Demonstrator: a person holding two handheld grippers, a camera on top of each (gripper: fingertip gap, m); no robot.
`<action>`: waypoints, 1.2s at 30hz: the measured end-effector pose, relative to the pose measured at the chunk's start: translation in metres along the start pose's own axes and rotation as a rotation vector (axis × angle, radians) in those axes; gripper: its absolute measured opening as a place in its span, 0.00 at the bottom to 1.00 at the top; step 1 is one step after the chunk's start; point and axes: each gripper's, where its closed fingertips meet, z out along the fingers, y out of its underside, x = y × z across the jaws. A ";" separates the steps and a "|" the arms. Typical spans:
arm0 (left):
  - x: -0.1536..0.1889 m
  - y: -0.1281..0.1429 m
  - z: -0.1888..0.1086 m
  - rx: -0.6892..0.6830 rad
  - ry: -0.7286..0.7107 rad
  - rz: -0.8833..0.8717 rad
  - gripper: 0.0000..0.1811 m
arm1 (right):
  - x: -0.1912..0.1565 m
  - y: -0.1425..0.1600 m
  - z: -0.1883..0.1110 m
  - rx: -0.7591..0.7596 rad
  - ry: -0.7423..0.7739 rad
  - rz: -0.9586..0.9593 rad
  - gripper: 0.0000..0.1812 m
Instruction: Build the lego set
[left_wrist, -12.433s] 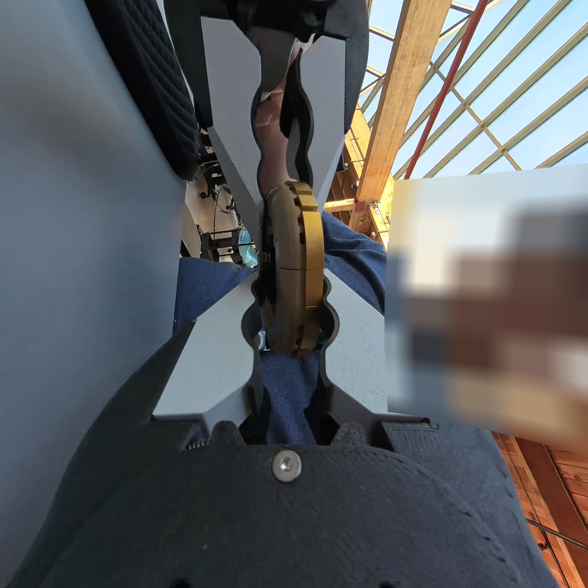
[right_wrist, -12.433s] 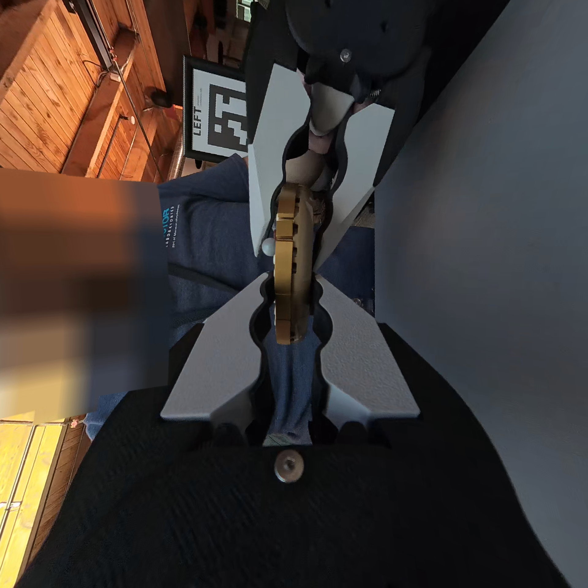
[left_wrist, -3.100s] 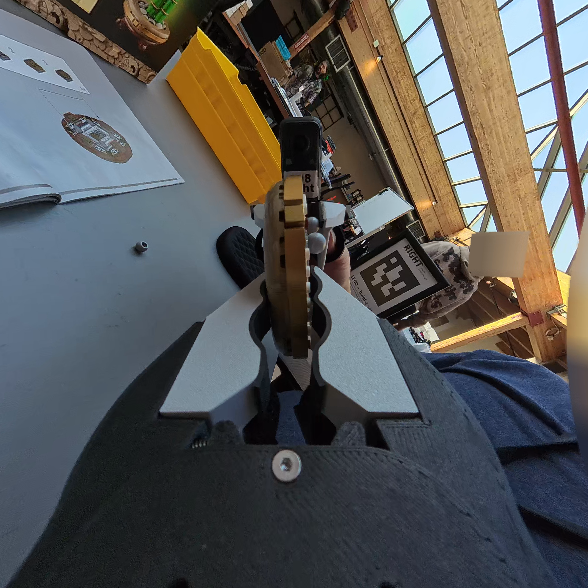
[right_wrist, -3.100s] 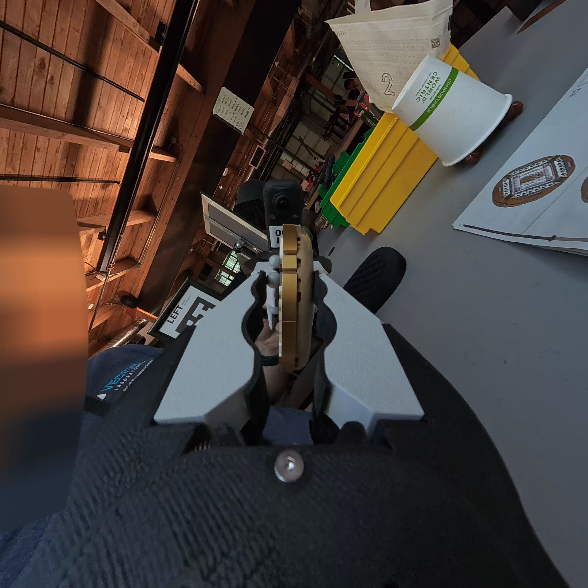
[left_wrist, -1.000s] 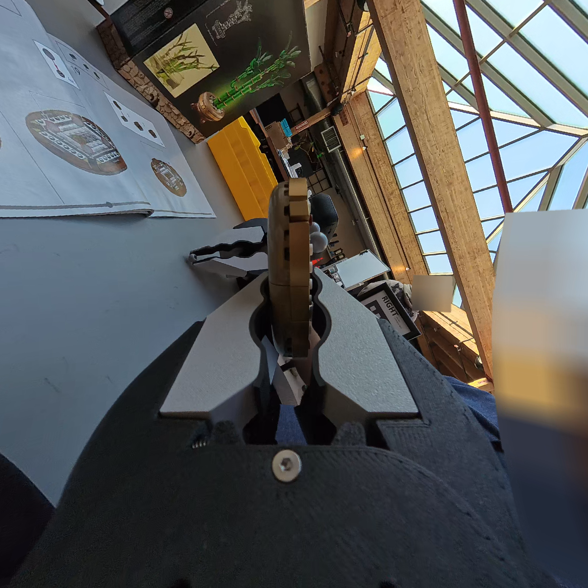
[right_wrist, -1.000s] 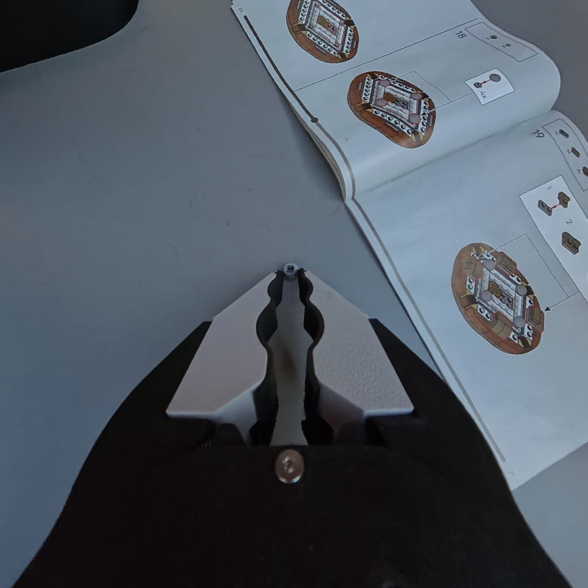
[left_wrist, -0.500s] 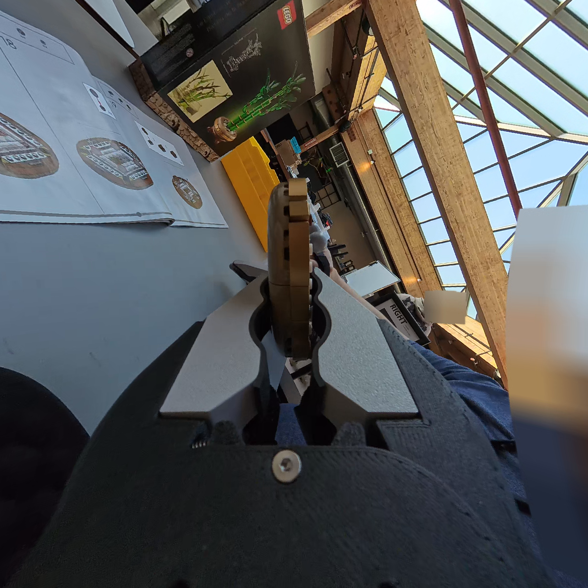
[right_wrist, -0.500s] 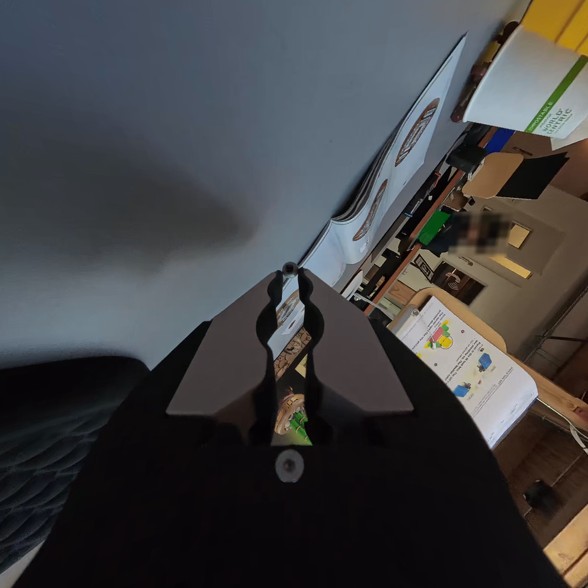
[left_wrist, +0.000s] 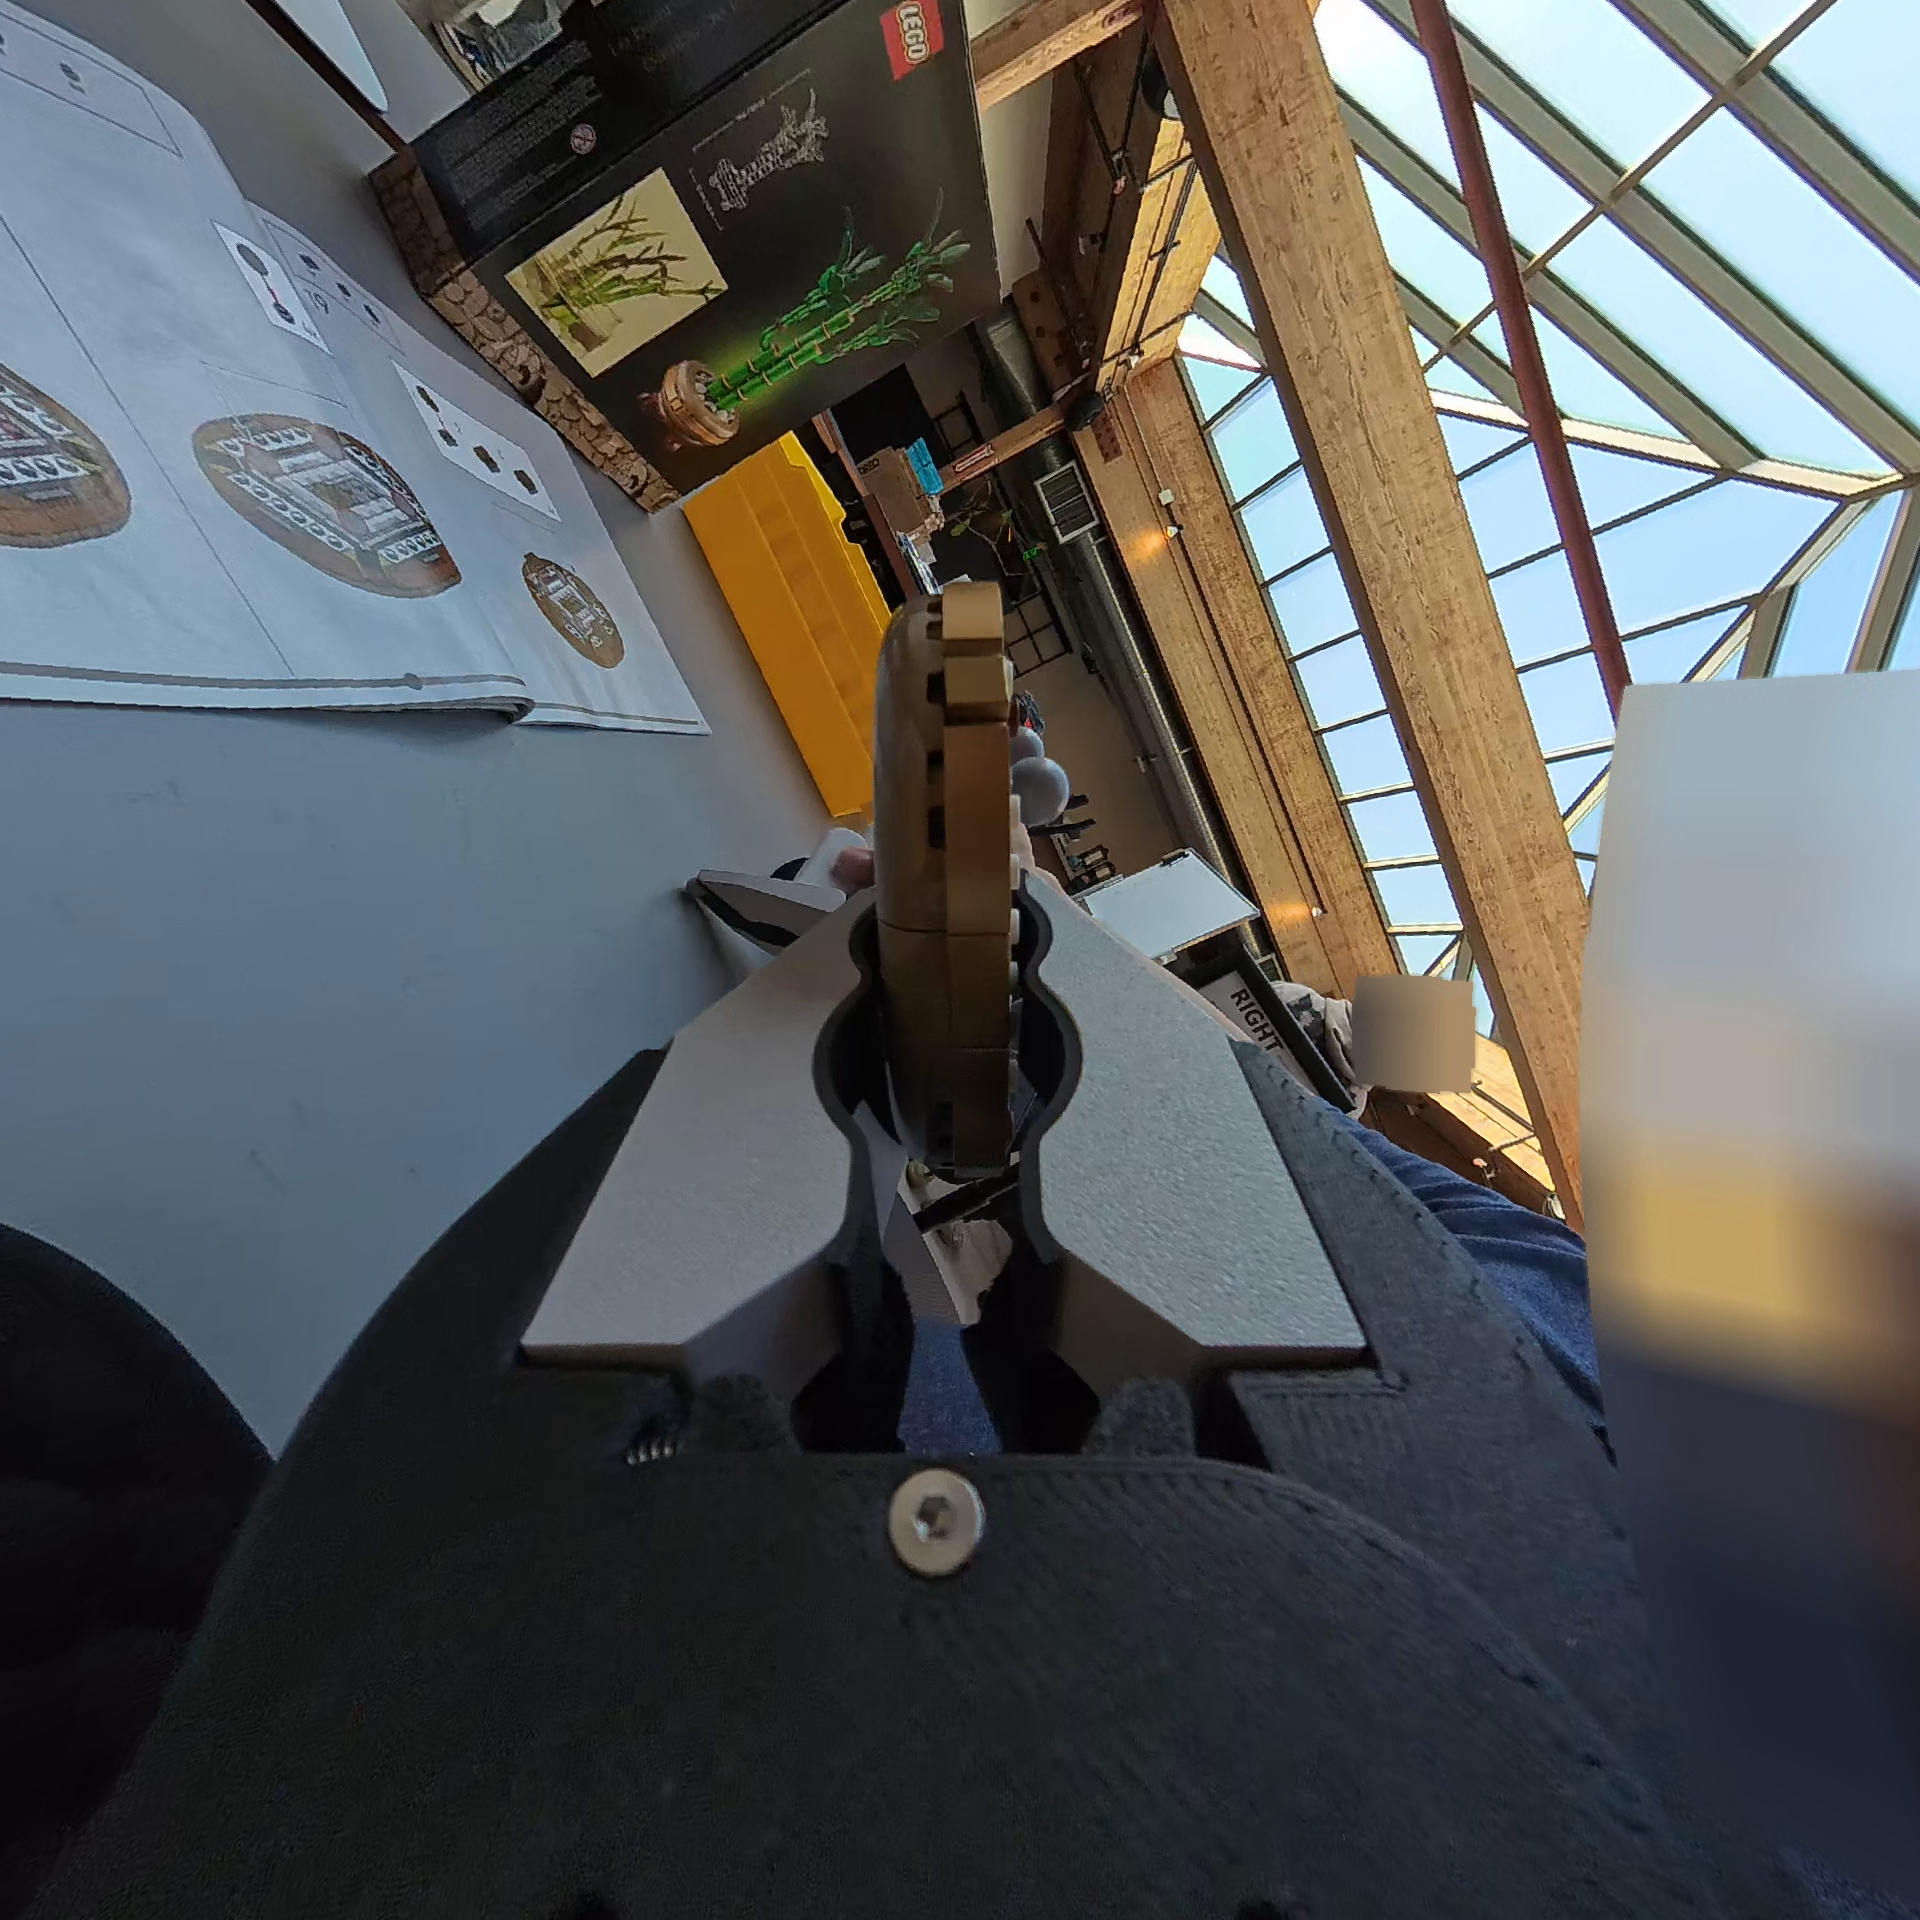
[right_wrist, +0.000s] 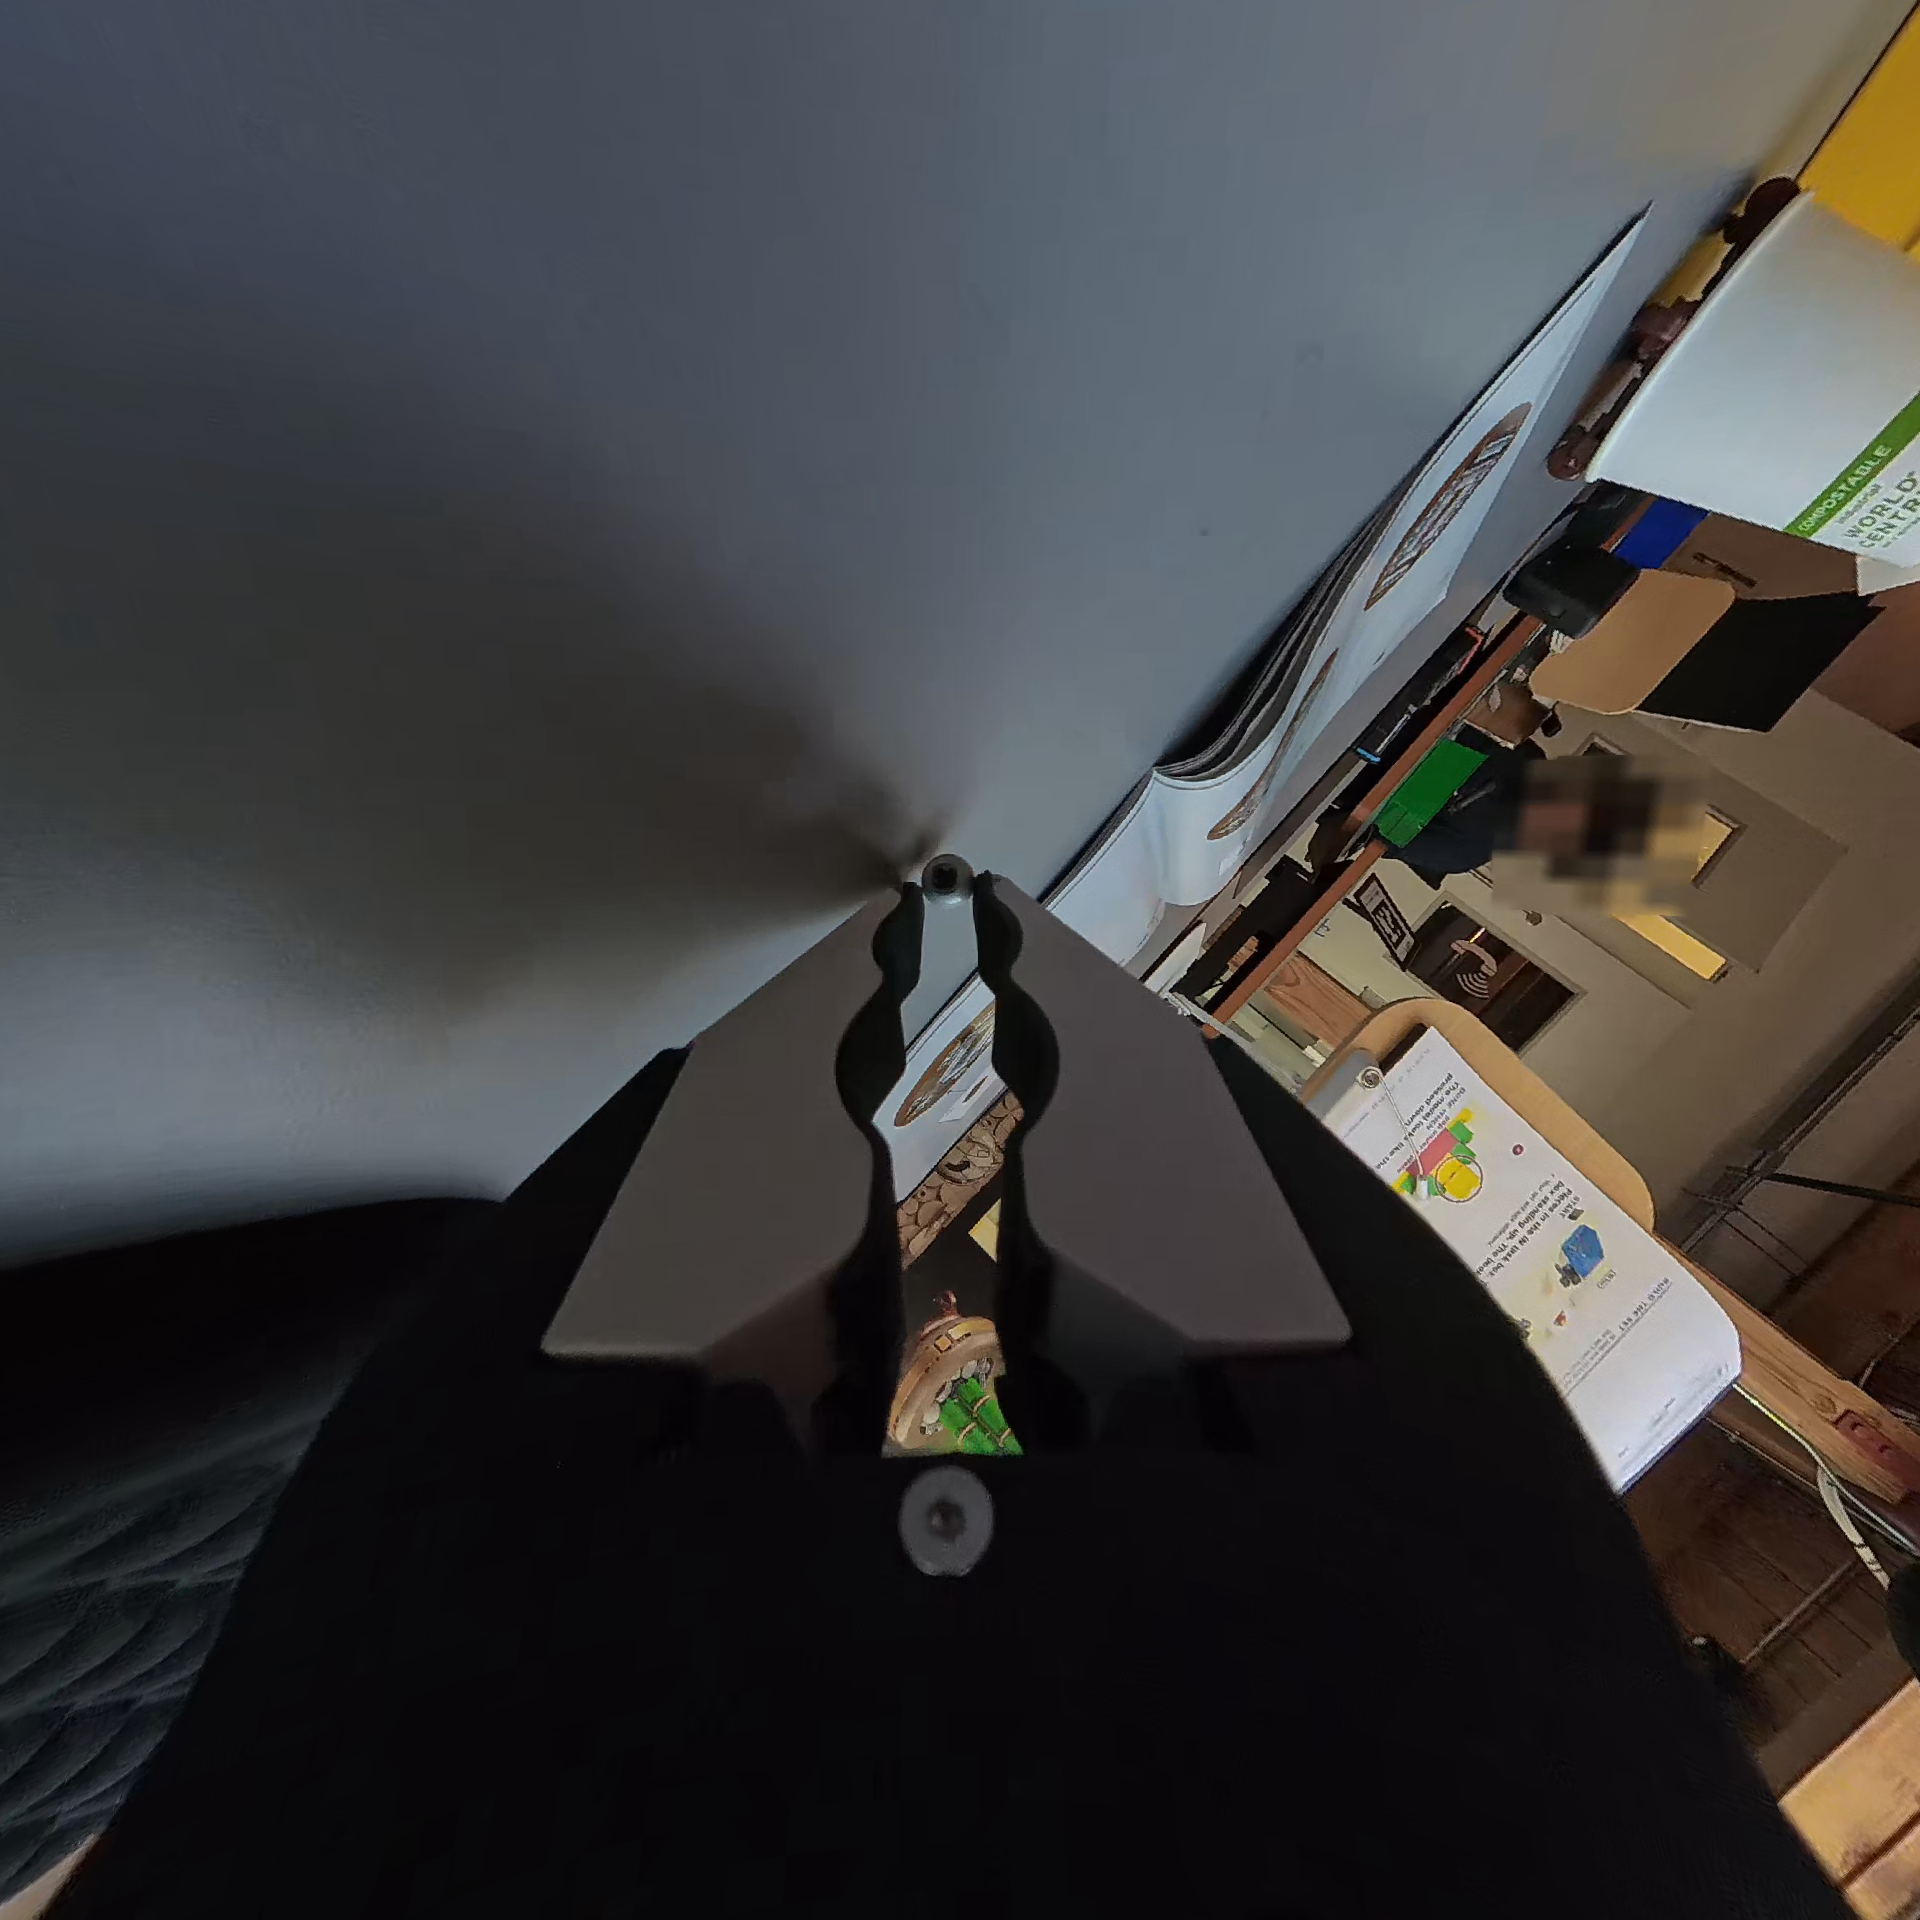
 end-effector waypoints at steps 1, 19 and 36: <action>0.000 0.000 0.000 0.001 -0.001 -0.001 0.11 | 0.000 0.000 -0.001 0.004 0.000 0.007 0.06; -0.001 0.008 0.004 -0.026 0.013 -0.019 0.11 | 0.033 0.010 -0.002 0.512 -0.463 1.450 0.08; -0.002 0.009 0.005 -0.037 0.006 -0.032 0.11 | 0.021 0.014 0.032 0.510 -0.475 1.389 0.05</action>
